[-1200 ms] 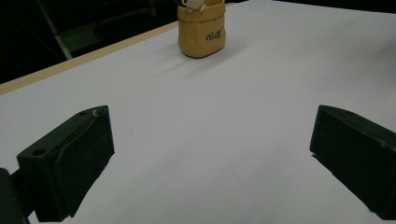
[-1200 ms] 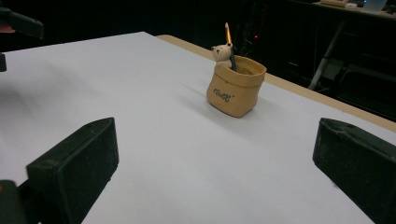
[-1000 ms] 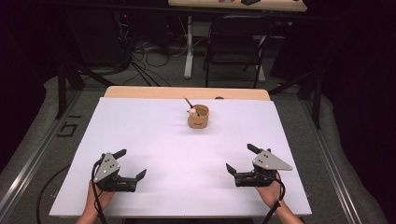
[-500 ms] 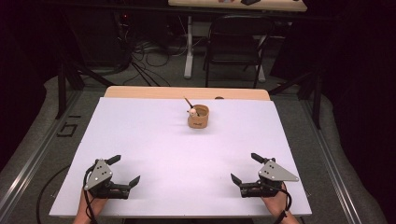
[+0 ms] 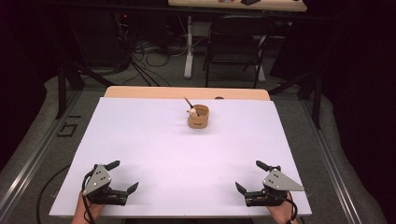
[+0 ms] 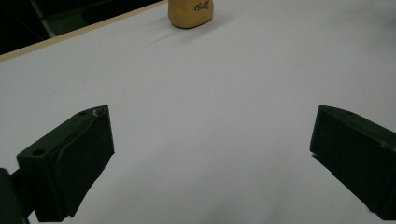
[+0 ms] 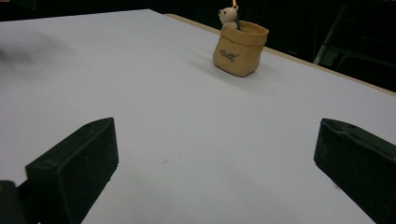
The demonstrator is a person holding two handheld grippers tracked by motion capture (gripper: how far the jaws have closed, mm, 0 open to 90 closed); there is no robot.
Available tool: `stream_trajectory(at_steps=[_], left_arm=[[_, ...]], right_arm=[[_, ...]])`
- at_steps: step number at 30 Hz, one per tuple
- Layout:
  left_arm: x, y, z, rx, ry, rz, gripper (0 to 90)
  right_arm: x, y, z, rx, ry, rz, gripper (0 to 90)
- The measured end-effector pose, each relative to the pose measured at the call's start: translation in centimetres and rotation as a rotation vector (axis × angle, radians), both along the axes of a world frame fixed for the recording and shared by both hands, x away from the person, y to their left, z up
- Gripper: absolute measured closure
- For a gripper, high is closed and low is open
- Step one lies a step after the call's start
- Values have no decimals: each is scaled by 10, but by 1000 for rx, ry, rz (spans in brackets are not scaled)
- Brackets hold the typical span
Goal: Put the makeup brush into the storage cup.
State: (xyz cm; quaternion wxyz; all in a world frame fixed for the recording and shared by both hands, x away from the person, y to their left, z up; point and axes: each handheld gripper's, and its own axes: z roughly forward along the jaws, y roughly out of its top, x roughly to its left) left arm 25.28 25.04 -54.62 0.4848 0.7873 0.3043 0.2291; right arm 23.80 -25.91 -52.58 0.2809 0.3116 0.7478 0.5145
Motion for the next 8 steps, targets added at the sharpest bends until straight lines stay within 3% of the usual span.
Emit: stream_trajectory(at_steps=[8], left_arm=[[3, 0, -1, -9, 6, 0, 0]], right_arm=[[1, 3, 0, -9, 10, 26, 0]])
